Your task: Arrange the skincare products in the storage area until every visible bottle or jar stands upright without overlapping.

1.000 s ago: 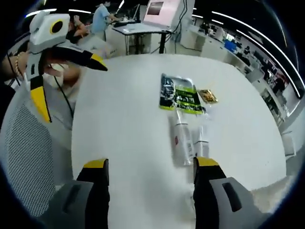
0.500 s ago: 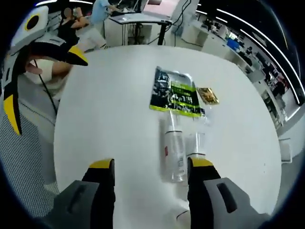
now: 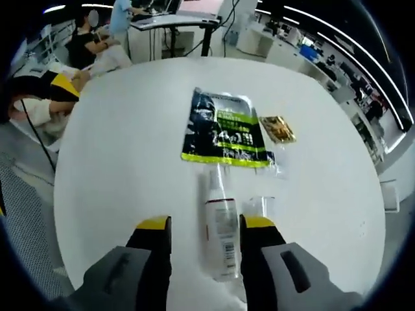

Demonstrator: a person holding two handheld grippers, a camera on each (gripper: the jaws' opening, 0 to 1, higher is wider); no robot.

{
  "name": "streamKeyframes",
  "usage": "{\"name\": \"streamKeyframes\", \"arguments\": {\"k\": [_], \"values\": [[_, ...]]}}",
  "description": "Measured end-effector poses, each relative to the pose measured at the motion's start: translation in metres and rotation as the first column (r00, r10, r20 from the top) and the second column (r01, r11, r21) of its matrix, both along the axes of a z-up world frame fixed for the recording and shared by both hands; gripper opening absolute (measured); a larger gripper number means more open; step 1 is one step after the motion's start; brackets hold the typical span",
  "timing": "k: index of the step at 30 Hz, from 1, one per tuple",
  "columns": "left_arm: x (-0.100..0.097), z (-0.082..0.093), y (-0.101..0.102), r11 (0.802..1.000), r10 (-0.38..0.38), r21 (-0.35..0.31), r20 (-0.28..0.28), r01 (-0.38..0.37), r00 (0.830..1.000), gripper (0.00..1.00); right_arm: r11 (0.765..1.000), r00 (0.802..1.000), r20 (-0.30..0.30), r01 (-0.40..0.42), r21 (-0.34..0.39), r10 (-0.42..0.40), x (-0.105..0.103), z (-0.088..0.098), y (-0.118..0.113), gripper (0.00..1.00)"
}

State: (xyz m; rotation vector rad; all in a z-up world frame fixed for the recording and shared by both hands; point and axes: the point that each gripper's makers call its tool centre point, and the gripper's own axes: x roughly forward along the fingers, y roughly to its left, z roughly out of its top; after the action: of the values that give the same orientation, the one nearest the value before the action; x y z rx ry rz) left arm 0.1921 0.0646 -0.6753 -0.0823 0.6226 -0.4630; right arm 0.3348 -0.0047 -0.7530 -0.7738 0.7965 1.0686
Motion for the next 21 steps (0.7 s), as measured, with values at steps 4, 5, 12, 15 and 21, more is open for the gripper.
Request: {"name": "streamKeyframes", "arguments": {"k": [4,5,12,15,21], "values": [[0.0,-0.001,0.0,1.0,0.001,0.002,-0.002,-0.001,1.0,0.88,0.997,0.997,-0.028,0.067,0.031,-0.066,0.008,-0.003,0.001,0.37],[0.0,0.0,0.0,1.0,0.002,0.002,-0.001,-0.002,1.0,0.88,0.997,0.997,-0.026,0.071,0.03,-0.07,0.009,-0.003,0.0,0.35],[0.0,-0.001,0.0,1.0,0.004,0.004,-0.006,-0.004,1.0,0.87,0.997,0.997,-0.033,0.076,0.031,-0.075,0.013,-0.009,0.002,0.25],[0.0,-0.001,0.0,1.0,0.005,0.003,-0.007,-0.005,1.0,0.87,0.996,0.996,-0.025,0.084,0.013,-0.083,0.014,-0.01,0.0,0.21],[0.0,-0.003,-0.001,1.0,-0.002,0.01,-0.013,0.002,1.0,0.86,0.998,0.998,-0.013,0.067,-0.016,-0.067,0.012,-0.013,0.001,0.21]]}}
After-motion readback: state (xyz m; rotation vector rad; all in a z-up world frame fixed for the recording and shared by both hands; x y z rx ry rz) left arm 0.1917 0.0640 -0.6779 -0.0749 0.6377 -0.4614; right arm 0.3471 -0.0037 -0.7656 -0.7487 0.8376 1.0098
